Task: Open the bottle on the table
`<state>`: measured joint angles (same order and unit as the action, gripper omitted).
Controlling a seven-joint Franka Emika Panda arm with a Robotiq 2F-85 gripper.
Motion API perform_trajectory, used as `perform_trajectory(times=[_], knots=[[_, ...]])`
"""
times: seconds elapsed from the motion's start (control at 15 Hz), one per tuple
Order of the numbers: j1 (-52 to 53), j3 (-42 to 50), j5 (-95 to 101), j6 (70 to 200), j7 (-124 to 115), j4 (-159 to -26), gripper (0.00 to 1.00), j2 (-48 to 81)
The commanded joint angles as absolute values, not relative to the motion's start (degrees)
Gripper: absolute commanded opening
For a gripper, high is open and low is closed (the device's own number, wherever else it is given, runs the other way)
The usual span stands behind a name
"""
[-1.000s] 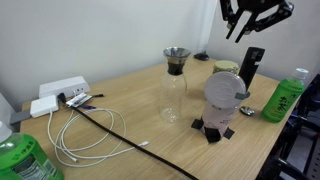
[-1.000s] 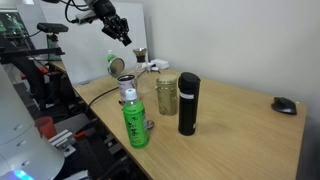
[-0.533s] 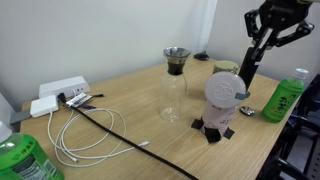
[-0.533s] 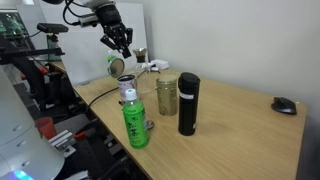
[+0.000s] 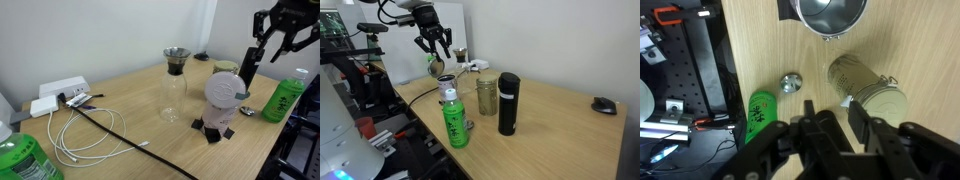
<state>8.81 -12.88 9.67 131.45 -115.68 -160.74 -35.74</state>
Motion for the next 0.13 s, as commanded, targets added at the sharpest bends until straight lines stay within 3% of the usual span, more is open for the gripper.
perform_trajectory(times=[0.0, 0.07], knots=[[7.13, -14.61, 8.18, 131.42, -114.49, -160.7, 0.41, -36.05], [7.13, -14.61, 8.17, 131.42, -114.49, -160.7, 0.41, -36.06]])
